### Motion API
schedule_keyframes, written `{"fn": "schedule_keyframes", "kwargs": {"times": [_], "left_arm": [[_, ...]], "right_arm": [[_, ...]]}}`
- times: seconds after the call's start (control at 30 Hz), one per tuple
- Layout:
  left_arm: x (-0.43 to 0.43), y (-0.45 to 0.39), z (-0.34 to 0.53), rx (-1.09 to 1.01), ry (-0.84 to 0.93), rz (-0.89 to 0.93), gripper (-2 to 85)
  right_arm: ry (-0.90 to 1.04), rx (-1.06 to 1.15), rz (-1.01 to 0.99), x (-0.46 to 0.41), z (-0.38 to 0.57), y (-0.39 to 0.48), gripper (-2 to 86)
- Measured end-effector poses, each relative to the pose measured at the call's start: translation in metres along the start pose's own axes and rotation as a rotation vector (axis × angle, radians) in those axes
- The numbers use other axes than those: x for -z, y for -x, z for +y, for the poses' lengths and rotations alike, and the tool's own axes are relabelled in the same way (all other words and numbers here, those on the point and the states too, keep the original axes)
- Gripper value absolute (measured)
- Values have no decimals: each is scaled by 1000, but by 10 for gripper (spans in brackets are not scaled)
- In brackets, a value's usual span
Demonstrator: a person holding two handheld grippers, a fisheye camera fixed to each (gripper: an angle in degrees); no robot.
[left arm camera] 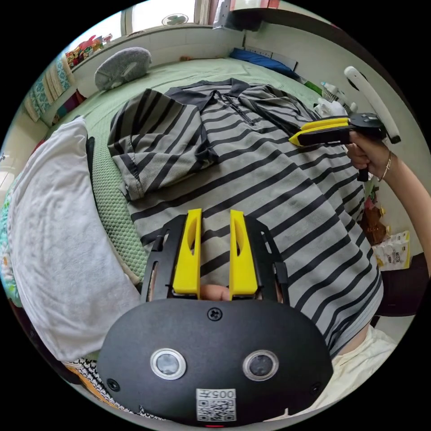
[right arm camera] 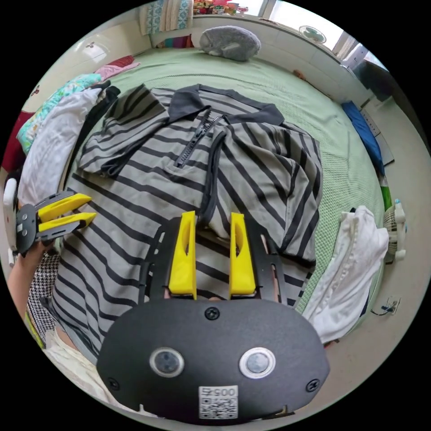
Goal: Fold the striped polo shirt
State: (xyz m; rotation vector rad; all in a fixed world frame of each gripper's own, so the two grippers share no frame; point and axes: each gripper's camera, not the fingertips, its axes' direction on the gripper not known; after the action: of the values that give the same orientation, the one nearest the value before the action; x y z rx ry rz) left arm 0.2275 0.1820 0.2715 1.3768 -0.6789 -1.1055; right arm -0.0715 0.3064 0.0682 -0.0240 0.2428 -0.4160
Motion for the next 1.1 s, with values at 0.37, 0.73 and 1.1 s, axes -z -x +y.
{"fn": "schedule_keyframes", "kwargs": {"times": [0.37, 0.73, 1.1], "left_arm": [[-10, -3, -4, 21, 28, 39, 102], [-13, -5, 1, 34, 8, 61, 102], [-10, -13, 7, 33, 5, 63, 102]], "right_arm": [[-156, -306, 7, 71, 3, -91, 4], [-168, -981, -129, 55, 106, -241, 13], [-240, -664, 17, 75, 91, -174, 43]]}}
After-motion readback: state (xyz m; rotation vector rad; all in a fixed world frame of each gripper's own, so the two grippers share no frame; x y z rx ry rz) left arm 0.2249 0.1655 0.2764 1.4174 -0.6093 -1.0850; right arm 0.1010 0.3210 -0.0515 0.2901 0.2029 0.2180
